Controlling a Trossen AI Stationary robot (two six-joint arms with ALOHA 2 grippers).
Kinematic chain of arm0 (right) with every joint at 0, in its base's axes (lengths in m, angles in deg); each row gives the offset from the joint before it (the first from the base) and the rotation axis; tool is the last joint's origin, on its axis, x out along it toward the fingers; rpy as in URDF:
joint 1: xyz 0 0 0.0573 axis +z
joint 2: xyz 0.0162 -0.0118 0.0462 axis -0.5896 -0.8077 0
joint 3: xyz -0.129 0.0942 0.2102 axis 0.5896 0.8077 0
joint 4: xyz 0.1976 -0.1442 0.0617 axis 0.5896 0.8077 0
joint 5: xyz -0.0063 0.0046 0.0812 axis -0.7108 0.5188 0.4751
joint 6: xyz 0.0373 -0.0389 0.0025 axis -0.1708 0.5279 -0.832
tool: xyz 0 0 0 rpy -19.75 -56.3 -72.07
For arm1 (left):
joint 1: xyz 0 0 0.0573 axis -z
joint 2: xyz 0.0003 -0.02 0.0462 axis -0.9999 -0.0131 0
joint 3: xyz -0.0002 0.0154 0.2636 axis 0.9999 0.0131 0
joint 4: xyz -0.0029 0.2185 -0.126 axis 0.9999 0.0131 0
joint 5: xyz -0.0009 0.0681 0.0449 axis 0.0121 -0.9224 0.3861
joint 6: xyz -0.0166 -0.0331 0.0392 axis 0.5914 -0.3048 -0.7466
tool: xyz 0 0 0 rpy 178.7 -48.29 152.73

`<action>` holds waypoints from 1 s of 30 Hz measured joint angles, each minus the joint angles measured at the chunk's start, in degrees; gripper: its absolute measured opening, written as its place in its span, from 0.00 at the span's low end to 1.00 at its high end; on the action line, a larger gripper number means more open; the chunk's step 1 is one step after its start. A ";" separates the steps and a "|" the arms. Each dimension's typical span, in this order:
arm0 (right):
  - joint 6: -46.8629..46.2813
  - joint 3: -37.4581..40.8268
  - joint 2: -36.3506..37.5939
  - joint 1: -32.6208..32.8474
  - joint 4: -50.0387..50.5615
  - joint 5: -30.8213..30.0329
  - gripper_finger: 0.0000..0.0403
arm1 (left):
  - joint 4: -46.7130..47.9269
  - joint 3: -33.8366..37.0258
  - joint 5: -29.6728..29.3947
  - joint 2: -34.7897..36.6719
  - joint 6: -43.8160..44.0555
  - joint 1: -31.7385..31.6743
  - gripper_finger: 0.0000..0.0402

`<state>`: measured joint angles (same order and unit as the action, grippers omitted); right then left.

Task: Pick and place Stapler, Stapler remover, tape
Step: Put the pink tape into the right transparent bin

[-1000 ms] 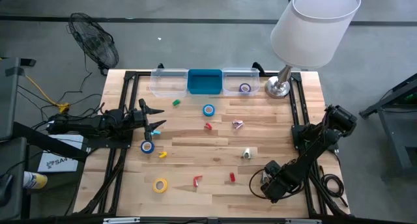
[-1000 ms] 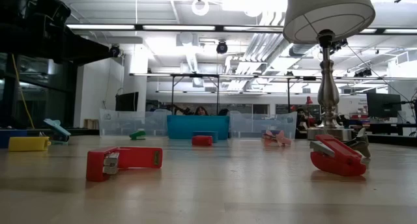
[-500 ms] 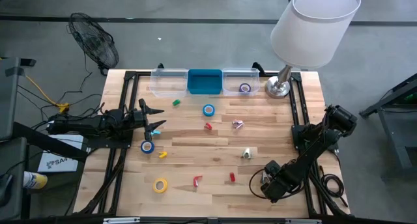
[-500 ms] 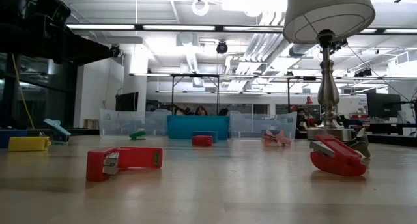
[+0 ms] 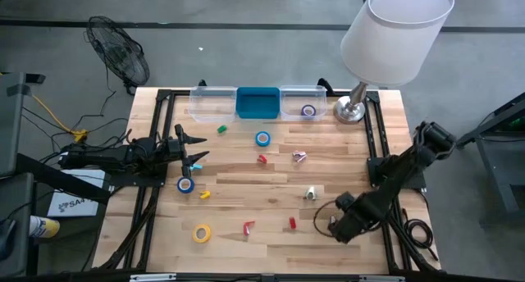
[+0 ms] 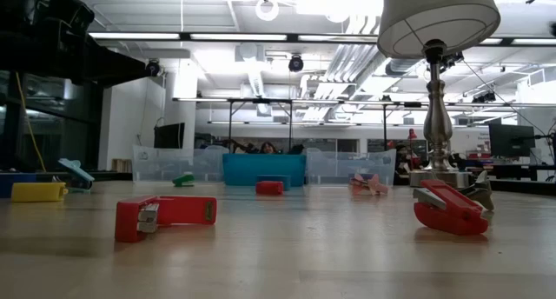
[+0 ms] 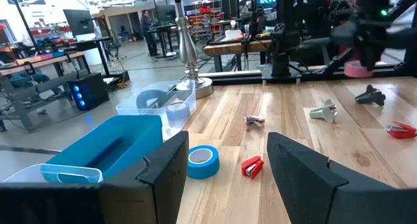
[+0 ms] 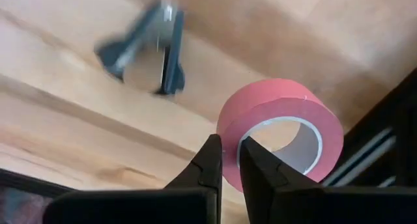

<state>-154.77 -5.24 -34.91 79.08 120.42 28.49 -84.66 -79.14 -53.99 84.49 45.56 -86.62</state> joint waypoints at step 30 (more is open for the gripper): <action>59.33 -0.90 6.01 -61.71 -33.58 -20.55 0.06 | 0.02 -0.01 0.00 0.02 0.02 0.01 0.51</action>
<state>-95.43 -6.14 -28.91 17.37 86.84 7.94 -84.64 -79.15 -53.99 84.51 45.58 -86.60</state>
